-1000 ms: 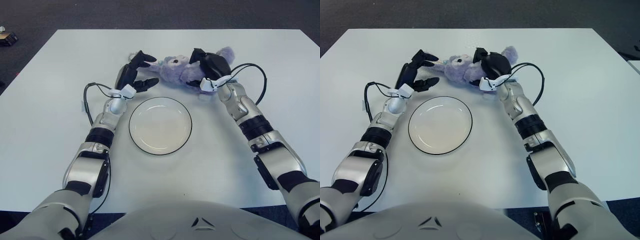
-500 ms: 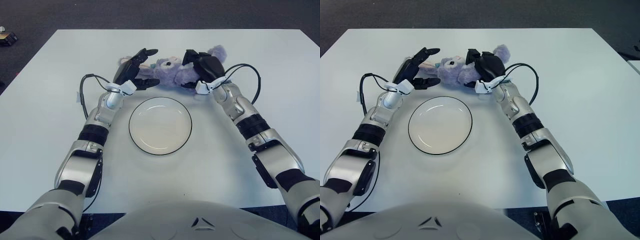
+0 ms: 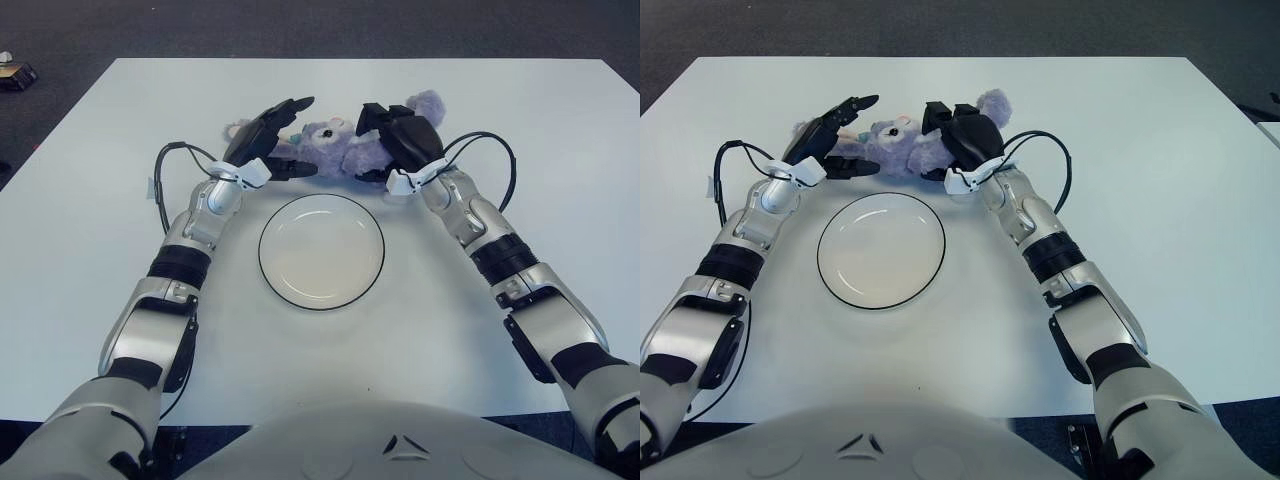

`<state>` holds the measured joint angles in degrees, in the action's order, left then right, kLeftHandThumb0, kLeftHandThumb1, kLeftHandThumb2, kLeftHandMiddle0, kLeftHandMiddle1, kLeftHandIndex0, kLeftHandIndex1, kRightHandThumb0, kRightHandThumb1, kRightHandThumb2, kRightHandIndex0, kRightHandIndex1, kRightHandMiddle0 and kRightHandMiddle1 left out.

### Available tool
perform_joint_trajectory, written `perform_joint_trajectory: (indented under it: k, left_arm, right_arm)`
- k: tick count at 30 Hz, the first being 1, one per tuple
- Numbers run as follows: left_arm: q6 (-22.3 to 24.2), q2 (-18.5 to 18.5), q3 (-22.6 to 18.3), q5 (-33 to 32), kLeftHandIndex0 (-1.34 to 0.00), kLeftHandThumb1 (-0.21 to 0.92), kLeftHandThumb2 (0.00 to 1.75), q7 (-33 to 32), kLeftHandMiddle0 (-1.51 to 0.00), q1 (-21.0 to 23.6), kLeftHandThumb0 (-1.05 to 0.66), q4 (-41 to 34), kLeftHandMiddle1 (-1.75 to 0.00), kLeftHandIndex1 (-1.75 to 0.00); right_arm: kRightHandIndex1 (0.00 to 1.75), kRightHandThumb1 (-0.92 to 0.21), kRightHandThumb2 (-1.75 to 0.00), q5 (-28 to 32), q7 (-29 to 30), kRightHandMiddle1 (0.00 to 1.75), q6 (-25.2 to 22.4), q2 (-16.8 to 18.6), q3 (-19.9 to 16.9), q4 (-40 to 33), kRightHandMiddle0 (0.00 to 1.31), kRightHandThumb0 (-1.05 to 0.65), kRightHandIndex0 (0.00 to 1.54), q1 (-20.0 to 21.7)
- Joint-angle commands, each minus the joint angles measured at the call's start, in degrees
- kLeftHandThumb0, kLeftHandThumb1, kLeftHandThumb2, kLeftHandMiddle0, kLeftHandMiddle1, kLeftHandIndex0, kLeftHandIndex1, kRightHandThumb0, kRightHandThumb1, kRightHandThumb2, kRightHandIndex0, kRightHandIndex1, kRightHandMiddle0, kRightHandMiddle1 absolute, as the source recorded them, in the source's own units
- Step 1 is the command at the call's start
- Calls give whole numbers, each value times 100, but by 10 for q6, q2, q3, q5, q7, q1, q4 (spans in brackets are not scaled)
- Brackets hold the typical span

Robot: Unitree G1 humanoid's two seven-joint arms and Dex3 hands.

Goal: Put the doll into the plate.

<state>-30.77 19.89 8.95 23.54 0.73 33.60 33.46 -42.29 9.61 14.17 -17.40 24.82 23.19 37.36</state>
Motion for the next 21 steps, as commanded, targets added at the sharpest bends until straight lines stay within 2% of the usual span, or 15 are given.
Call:
perform_joint_trajectory:
  k: [1, 13, 16, 21]
  left_arm:
    - [10, 7, 6, 2, -24, 86, 0, 11, -21, 16, -83, -3, 0, -16]
    - [19, 18, 13, 1, -24, 83, 0, 38, -19, 26, -86, -1, 0, -12]
    - [22, 27, 18, -1, -24, 82, 0, 64, -19, 35, -86, 0, 0, -11]
    - [24, 31, 20, -4, -25, 80, 0, 78, -19, 39, -85, 1, 0, -9]
  right_arm:
    - [175, -81, -66, -10, 7, 174, 15, -6, 5, -13, 27, -36, 45, -12]
    - [175, -81, -66, -23, 18, 174, 37, -15, 2, -14, 28, -36, 45, -15]
    - [175, -81, -65, -27, 18, 173, 40, -19, 2, -20, 28, -36, 45, -17]
    - [175, -83, -59, -29, 17, 169, 42, -20, 2, -26, 30, -36, 45, -20]
